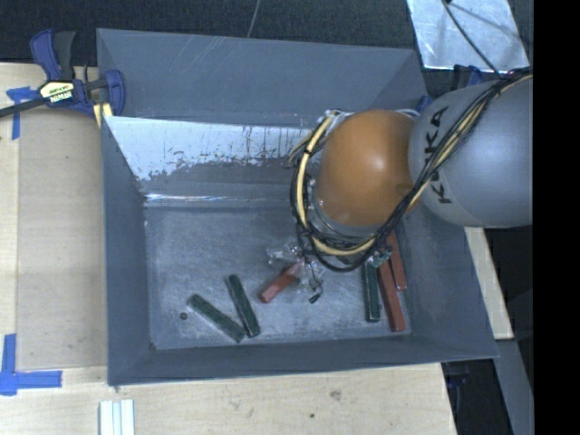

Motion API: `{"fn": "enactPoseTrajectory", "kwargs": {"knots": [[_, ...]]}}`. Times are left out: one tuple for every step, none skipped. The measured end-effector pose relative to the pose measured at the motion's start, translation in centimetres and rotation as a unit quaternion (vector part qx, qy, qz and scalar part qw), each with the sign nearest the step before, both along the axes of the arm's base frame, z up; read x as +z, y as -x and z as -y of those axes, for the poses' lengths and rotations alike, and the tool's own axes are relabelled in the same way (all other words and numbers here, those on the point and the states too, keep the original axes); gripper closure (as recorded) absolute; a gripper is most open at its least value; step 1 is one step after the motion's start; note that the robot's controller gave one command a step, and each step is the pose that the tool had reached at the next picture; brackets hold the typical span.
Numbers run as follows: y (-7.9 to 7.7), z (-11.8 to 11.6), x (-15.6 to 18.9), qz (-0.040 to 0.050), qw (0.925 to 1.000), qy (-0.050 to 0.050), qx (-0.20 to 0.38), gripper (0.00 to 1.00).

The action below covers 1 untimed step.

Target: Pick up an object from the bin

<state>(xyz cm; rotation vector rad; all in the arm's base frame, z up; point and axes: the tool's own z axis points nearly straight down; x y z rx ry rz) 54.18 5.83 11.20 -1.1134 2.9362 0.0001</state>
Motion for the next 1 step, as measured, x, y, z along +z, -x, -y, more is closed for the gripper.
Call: {"fn": "enactPoseTrajectory", "kwargs": {"knots": [[-0.09,0.0,1.24,0.0017,1.0,0.0,0.0,1.0]]}}
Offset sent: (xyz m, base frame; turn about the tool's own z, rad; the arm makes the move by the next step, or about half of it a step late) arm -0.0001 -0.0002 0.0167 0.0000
